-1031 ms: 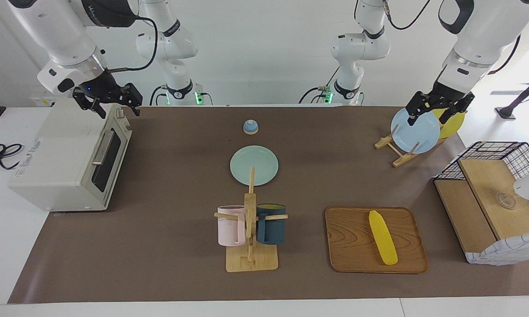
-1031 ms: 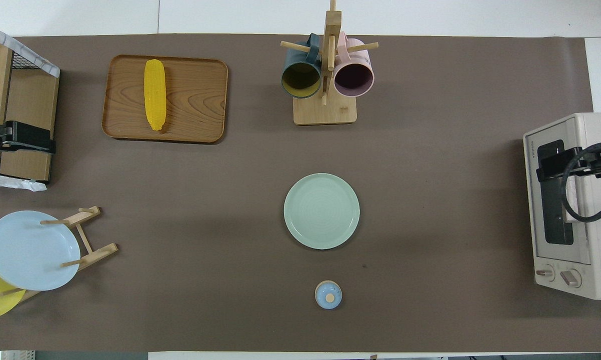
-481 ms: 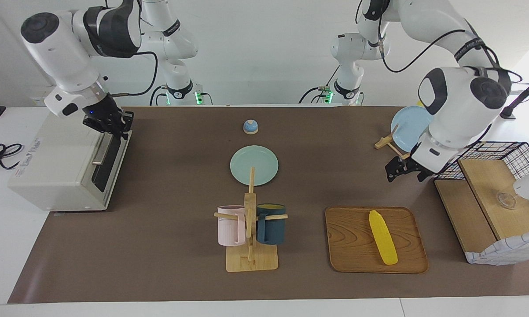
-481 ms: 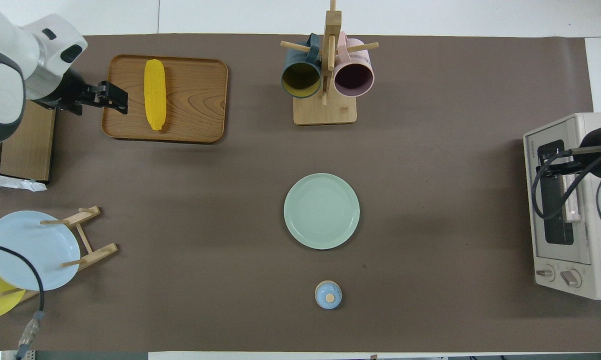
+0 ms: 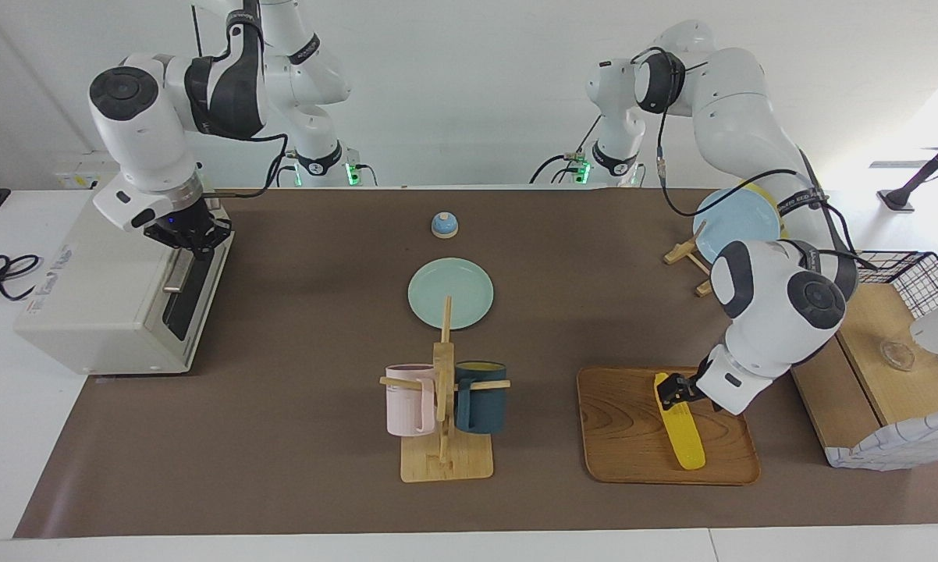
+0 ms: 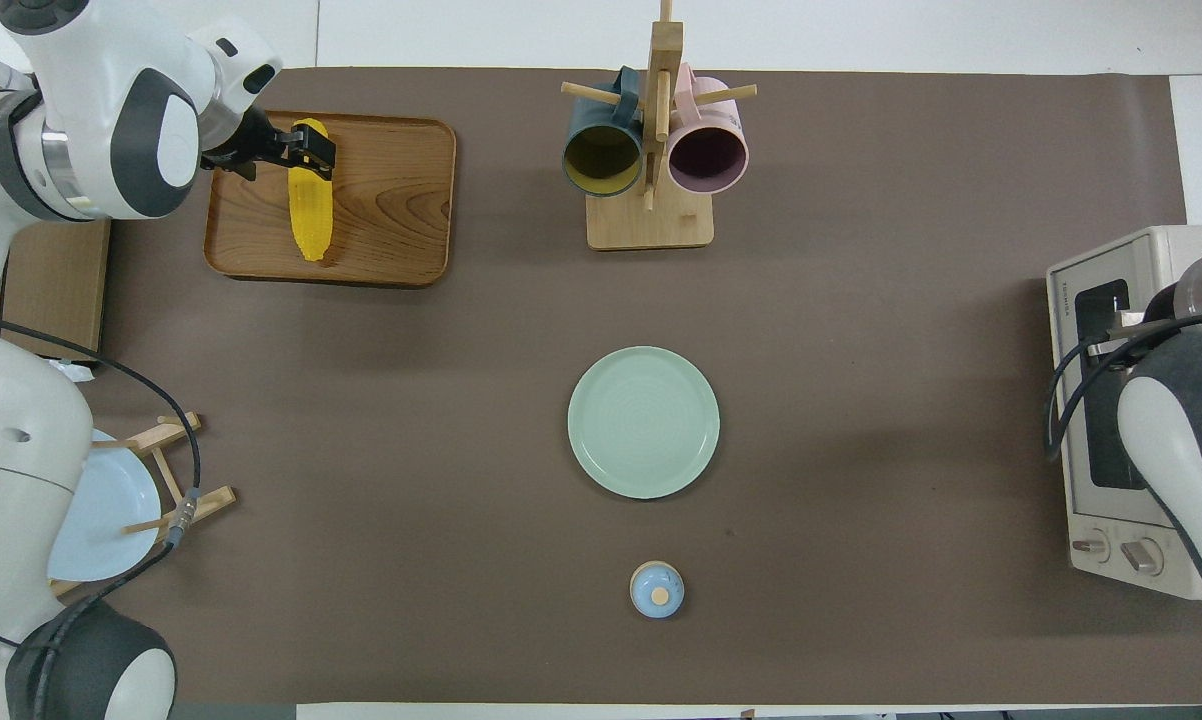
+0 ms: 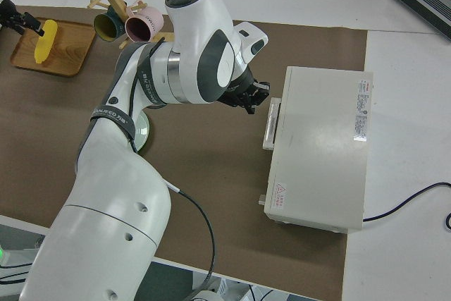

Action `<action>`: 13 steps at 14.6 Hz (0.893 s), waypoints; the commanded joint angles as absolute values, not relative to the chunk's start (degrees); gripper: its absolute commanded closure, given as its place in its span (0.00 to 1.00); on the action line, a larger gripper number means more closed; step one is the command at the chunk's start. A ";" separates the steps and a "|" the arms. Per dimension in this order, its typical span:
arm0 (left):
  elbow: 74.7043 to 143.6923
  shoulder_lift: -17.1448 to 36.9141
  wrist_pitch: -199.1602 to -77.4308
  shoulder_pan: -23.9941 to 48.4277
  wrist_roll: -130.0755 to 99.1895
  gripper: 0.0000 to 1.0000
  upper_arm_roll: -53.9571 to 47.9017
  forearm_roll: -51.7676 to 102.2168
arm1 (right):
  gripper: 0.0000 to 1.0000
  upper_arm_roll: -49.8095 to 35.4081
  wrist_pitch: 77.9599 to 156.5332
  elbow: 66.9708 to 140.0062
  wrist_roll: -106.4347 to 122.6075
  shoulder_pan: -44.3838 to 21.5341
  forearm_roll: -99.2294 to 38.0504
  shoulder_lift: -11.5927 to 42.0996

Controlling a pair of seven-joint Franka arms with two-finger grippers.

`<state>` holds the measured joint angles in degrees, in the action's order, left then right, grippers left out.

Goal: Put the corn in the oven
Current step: 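Reach the left gripper down and grasp the yellow corn on the tray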

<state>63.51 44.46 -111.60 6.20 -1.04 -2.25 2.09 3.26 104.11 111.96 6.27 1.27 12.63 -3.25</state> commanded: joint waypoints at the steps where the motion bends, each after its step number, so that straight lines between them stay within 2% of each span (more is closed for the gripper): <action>1: 60.82 47.63 -114.95 6.15 0.52 0.00 -2.02 2.81 | 1.00 2.99 105.03 113.99 7.91 4.39 13.45 -4.40; 3: 60.73 49.30 -116.89 6.15 2.01 0.00 -1.76 2.46 | 1.00 2.99 106.69 116.09 7.91 5.53 13.36 -4.57; 8: 62.75 49.22 -119.79 6.42 2.72 0.02 -1.76 2.46 | 1.00 2.99 107.40 117.16 10.80 6.59 13.27 -4.40; 10: 63.80 49.04 -120.93 6.42 2.72 0.42 -1.76 2.55 | 1.00 2.99 107.58 117.68 10.81 6.94 13.27 -4.39; 13: 65.74 48.52 -123.23 6.85 2.37 0.91 -1.76 2.81 | 1.00 2.90 108.46 118.65 10.37 6.42 12.40 -4.39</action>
<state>64.34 48.81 -121.41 6.35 1.76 -2.17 2.09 3.44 106.51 115.67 9.25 5.39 12.66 -3.34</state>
